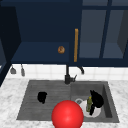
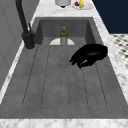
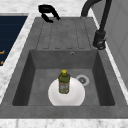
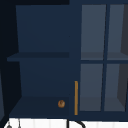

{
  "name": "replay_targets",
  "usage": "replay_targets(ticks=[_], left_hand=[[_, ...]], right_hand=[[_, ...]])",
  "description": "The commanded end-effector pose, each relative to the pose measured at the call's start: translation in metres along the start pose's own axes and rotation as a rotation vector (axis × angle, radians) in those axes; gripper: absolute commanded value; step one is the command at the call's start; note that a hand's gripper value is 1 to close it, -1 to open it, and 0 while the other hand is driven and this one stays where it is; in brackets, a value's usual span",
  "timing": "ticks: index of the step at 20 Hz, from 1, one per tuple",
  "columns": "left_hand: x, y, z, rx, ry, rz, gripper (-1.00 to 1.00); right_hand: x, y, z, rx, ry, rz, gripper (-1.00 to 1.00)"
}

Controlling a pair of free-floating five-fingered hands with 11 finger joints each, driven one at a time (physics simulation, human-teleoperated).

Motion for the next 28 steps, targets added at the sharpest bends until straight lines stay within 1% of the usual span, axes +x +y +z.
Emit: replay_targets(ticks=[1, 3, 4, 5, 6, 8, 9, 10, 11, 13, 14, 15, 16, 17, 18, 19, 20, 21, 23, 28], left_hand=[[0.0, 0.0, 0.0, 0.0, 0.0, 0.0, 0.0], [0.0, 0.0, 0.0, 0.0, 0.0, 0.0, 0.0], [0.0, 0.0, 0.0, 0.0, 0.0, 0.0, 0.0], [0.0, 0.0, 0.0, 0.0, 0.0, 0.0, 0.0], [0.0, 0.0, 0.0, 0.0, 0.0, 0.0, 0.0], [0.0, 0.0, 0.0, 0.0, 0.0, 0.0, 0.0], [0.0, 0.0, 0.0, 0.0, 0.0, 0.0, 0.0], [0.0, 0.0, 0.0, 0.0, 0.0, 0.0, 0.0], [0.0, 0.0, 0.0, 0.0, 0.0, 0.0, 0.0], [0.0, 0.0, 0.0, 0.0, 0.0, 0.0, 0.0], [0.0, 0.0, 0.0, 0.0, 0.0, 0.0, 0.0], [0.0, 0.0, 0.0, 0.0, 0.0, 0.0, 0.0], [0.0, 0.0, 0.0, 0.0, 0.0, 0.0, 0.0], [0.0, 0.0, 0.0, 0.0, 0.0, 0.0, 0.0], [0.0, 0.0, 0.0, 0.0, 0.0, 0.0, 0.0], [0.0, 0.0, 0.0, 0.0, 0.0, 0.0, 0.0], [0.0, 0.0, 0.0, 0.0, 0.0, 0.0, 0.0], [0.0, 0.0, 0.0, 0.0, 0.0, 0.0, 0.0], [0.0, 0.0, 0.0, 0.0, 0.0, 0.0, 0.0], [0.0, 0.0, 0.0, 0.0, 0.0, 0.0, 0.0]], right_hand=[[0.0, -0.003, 0.009, -0.03, -0.007, -0.002, -1.0], [0.002, -0.005, 0.01, -0.04, -0.009, -0.002, -1.0], [0.004, -0.011, 0.014, -0.058, -0.005, -0.003, -1.0], [0.006, -0.015, 0.02, -0.071, 0.006, -0.004, -1.0], [0.012, -0.017, 0.017, -0.082, 0.021, -0.005, -1.0], [0.02, -0.018, 0.017, -0.085, 0.058, -0.004, -1.0], [0.018, -0.019, 0.02, -0.08, 0.071, -0.014, -1.0], [0.021, -0.021, 0.022, -0.086, 0.074, -0.015, -1.0], [0.022, -0.022, 0.026, -0.092, 0.077, -0.005, -1.0], [0.021, -0.032, 0.032, -0.094, 0.118, -0.007, -1.0], [0.023, -0.035, 0.033, -0.097, 0.125, 0.027, -1.0], [0.026, -0.04, 0.033, -0.097, 0.13, 0.029, -1.0], [0.025, -0.043, 0.03, -0.085, 0.155, 0.028, -1.0], [0.026, -0.048, 0.031, -0.088, 0.169, 0.033, -1.0], [0.033, -0.056, 0.032, -0.097, 0.183, 0.024, -1.0], [0.036, -0.061, 0.033, -0.107, 0.208, -0.009, -1.0], [0.037, -0.066, 0.034, -0.117, 0.233, -0.012, -1.0], [0.041, -0.073, 0.035, -0.144, 0.239, -0.022, -1.0], [0.042, -0.073, 0.036, -0.175, 0.254, -0.066, -1.0], [0.048, -0.085, 0.035, -0.267, 0.306, -0.119, -1.0]])
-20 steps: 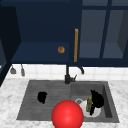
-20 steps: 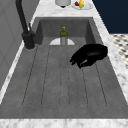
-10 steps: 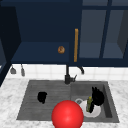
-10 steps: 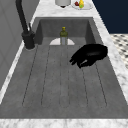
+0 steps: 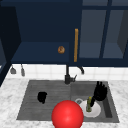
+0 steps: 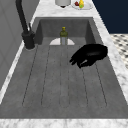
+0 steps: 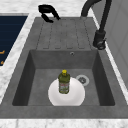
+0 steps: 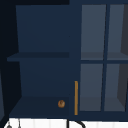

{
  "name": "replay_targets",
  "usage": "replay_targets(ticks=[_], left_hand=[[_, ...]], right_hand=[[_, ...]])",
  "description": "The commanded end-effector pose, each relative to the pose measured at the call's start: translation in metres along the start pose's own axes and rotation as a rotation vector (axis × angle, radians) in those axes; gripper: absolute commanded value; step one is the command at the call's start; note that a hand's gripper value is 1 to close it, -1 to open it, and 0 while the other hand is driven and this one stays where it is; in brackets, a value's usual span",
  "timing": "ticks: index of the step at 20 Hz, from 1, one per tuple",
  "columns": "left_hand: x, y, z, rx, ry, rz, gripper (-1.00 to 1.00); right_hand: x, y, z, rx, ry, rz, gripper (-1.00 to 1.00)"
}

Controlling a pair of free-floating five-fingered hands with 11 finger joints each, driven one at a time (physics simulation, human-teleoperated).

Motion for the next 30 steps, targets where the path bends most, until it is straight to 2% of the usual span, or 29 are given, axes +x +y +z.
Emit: replay_targets(ticks=[1, 7, 9, 10, 12, 15, 16, 24, 30], left_hand=[[0.0, 0.0, 0.0, 0.0, 0.0, 0.0, 0.0], [0.0, 0.0, 0.0, 0.0, 0.0, 0.0, 0.0], [0.0, 0.0, 0.0, 0.0, 0.0, 0.0, 0.0], [0.0, 0.0, 0.0, 0.0, 0.0, 0.0, 0.0], [0.0, 0.0, 0.0, 0.0, 0.0, 0.0, 0.0], [0.0, 0.0, 0.0, 0.0, 0.0, 0.0, 0.0], [0.0, 0.0, 0.0, 0.0, 0.0, 0.0, 0.0], [0.0, 0.0, 0.0, 0.0, 0.0, 0.0, 0.0], [0.0, 0.0, 0.0, 0.0, 0.0, 0.0, 0.0]], right_hand=[[0.006, -0.008, -0.001, -0.073, 0.063, -0.09, -1.0], [0.017, -0.017, 0.002, -0.14, 0.115, -0.16, -1.0], [0.025, -0.013, 0.007, -0.11, 0.125, -0.188, -1.0], [0.025, -0.012, 0.013, -0.081, 0.122, -0.184, -1.0], [0.024, -0.006, 0.02, -0.111, 0.12, -0.216, -1.0], [0.03, -0.001, 0.038, -0.135, 0.118, -0.237, -1.0], [0.036, -0.001, 0.034, -0.153, 0.125, -0.273, -1.0], [0.052, 0.01, 0.046, -0.153, 0.173, -0.39, -1.0], [0.061, 0.014, 0.049, -0.184, 0.21, -0.489, -1.0]])
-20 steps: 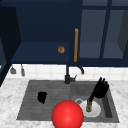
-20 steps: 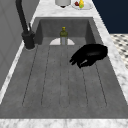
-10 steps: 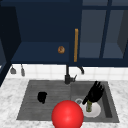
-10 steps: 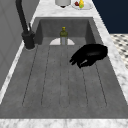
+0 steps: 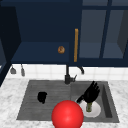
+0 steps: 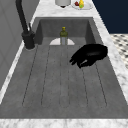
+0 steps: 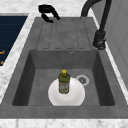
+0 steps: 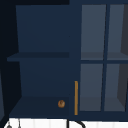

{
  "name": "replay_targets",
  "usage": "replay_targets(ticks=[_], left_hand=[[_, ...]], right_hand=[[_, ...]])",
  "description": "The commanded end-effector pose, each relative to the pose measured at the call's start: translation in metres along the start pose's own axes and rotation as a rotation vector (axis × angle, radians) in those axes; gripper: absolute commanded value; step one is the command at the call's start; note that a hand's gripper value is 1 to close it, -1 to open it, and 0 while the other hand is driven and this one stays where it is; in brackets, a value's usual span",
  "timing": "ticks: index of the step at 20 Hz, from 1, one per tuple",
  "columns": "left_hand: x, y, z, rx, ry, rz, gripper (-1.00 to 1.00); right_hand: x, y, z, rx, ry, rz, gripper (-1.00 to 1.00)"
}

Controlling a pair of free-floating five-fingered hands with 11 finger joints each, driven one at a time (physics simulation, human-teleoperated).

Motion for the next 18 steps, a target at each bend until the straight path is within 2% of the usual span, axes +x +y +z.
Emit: replay_targets(ticks=[1, 18], left_hand=[[0.0, 0.0, 0.0, 0.0, 0.0, 0.0, 0.0], [0.0, 0.0, 0.0, 0.0, 0.0, 0.0, 0.0]], right_hand=[[0.004, 0.002, 0.003, -0.048, 0.033, -0.147, -1.0], [0.03, -0.001, 0.01, -0.196, 0.166, -0.38, -1.0]])
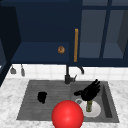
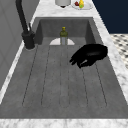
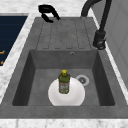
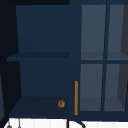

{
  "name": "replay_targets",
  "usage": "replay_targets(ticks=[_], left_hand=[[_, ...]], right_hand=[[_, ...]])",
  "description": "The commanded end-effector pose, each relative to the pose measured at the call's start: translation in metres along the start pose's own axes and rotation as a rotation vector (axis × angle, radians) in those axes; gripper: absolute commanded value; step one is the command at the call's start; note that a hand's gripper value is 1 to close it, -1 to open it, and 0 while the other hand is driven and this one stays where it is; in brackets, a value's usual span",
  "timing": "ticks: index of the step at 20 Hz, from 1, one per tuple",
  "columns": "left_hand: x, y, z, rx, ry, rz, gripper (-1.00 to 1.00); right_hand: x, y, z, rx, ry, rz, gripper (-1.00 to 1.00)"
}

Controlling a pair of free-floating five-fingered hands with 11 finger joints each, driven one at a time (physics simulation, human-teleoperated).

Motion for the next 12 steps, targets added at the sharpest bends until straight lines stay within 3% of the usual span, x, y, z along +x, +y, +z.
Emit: replay_targets(ticks=[1, 12], left_hand=[[0.0, 0.0, 0.0, 0.0, 0.0, 0.0, 0.0], [0.0, 0.0, 0.0, 0.0, 0.0, 0.0, 0.0]], right_hand=[[0.008, 0.004, 0.001, -0.032, 0.049, -0.118, -1.0], [0.043, 0.029, -0.015, -0.043, 0.138, -0.239, -1.0]])
